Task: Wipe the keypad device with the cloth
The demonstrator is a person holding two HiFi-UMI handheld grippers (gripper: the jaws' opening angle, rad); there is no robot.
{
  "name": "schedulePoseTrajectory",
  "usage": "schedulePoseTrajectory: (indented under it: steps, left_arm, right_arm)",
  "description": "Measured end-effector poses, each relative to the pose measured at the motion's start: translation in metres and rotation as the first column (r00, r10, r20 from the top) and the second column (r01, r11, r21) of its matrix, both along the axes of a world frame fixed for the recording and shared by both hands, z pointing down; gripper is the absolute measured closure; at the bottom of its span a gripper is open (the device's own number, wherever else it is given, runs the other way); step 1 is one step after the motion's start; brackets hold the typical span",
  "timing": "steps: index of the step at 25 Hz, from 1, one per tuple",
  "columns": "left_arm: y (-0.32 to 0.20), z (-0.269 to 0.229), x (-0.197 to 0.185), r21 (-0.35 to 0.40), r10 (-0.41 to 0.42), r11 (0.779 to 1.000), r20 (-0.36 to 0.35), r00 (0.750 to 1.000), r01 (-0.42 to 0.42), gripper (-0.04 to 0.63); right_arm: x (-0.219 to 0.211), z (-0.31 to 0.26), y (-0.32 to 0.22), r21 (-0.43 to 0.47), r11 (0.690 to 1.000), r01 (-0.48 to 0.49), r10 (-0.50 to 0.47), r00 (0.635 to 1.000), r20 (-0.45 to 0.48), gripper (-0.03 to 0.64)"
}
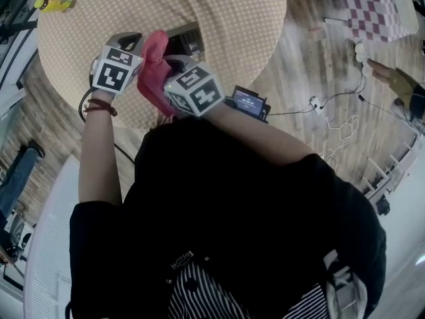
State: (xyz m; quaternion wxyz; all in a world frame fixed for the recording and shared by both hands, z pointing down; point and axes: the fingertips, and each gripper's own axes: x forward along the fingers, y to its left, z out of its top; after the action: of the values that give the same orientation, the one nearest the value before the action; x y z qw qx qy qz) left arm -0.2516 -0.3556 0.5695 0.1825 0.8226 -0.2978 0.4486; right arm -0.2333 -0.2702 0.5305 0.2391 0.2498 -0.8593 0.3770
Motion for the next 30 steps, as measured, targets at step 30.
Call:
schedulePoseTrajectory:
  steps: [30]
  left_arm:
    - [0.006, 0.036, 0.045, -0.043, 0.132, 0.991, 0.135, 0.982, -0.127, 0.598]
  right_arm:
    - [0.028, 0.108, -0.015, -0.04, 0.997, -0.064, 0.049, 0.954, -0.296, 0.549]
